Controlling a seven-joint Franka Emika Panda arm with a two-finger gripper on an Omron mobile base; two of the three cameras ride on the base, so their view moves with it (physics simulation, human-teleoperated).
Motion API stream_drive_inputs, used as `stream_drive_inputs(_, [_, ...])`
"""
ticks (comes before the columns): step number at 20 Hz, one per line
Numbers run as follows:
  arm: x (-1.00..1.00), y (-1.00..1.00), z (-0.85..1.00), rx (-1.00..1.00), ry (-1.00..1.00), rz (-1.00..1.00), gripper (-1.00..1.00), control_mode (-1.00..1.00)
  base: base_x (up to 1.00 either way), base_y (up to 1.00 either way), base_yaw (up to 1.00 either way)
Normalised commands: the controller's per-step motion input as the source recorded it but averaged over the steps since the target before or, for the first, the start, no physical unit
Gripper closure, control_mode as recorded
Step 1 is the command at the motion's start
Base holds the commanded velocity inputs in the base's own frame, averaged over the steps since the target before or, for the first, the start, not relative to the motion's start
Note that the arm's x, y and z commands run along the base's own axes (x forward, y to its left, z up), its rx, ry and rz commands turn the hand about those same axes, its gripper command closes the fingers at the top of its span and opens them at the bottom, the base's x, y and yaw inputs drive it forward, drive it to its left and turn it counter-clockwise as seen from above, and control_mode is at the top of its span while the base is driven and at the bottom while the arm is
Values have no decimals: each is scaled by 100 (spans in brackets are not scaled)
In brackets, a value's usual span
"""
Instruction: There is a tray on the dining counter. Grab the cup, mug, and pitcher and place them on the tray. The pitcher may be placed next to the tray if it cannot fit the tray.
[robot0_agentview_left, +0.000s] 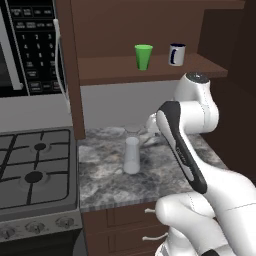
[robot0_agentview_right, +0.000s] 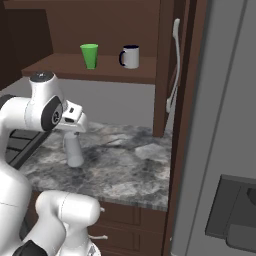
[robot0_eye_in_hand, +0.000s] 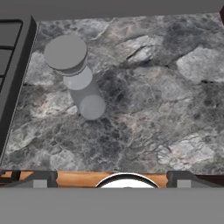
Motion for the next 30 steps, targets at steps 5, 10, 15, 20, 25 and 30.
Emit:
stream_drive_inputs(5, [-3, 37, -23, 3, 0, -1, -100, -100, 0, 0, 0])
stream_drive_inputs(10, [-3, 29, -25, 5, 0, 0, -100, -100, 0, 0, 0])
stream_drive_inputs(15, [-7, 15, -13, 0, 0, 0, -100, -100, 0, 0, 0])
stream_drive_inputs(20, [0, 12, -16, 0, 0, 0, -100, -100, 0, 0, 0])
stream_drive_inputs(25, [0, 25, -14, -1, -3, 0, -100, -100, 0, 0, 0])
stream_drive_inputs(30, [11, 25, -18, -1, -1, 0, -100, -100, 0, 0, 0])
